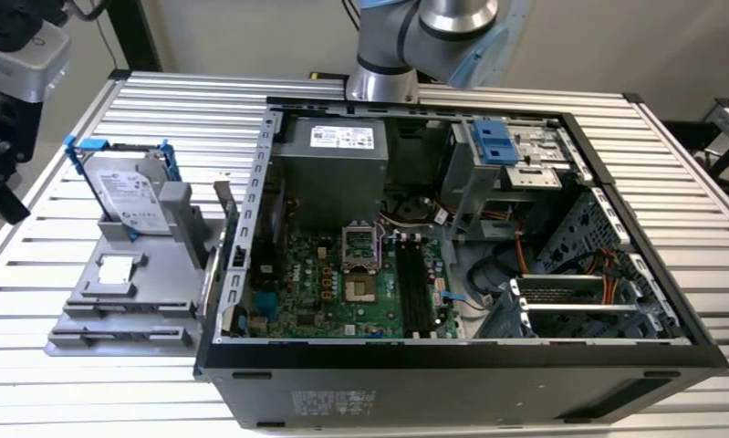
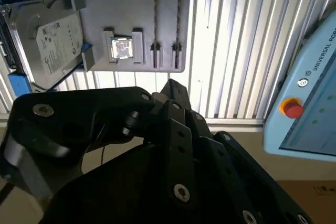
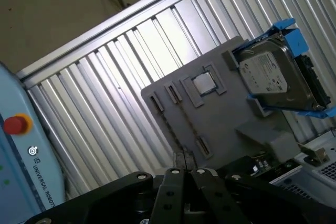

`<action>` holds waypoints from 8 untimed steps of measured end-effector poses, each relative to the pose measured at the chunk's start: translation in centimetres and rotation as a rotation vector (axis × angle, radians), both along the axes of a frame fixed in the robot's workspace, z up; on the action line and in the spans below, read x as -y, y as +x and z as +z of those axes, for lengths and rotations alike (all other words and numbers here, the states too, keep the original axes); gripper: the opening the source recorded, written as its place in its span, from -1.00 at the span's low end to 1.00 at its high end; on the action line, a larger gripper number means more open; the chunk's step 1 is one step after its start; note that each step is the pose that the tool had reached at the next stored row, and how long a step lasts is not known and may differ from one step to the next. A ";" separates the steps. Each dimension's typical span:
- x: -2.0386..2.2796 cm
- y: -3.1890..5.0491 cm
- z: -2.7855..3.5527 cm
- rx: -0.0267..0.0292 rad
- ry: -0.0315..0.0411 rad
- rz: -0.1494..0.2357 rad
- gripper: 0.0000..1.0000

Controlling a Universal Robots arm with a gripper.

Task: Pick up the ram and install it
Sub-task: 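Pick up the ram and move it above insertion slot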

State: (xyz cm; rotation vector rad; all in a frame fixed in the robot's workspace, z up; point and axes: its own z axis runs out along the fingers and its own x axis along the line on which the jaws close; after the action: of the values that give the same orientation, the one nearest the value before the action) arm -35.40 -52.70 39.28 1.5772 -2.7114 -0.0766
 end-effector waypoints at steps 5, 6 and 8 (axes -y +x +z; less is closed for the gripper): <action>0.00 0.00 0.00 0.0063 -0.0068 0.085 -1.00; 0.00 0.00 0.00 0.0077 -0.0082 0.101 -1.00; 0.00 -0.01 0.00 0.0113 -0.0118 0.133 -1.00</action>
State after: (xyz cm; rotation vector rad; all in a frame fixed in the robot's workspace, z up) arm -35.41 -52.69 39.28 1.7546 -2.6014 -0.0511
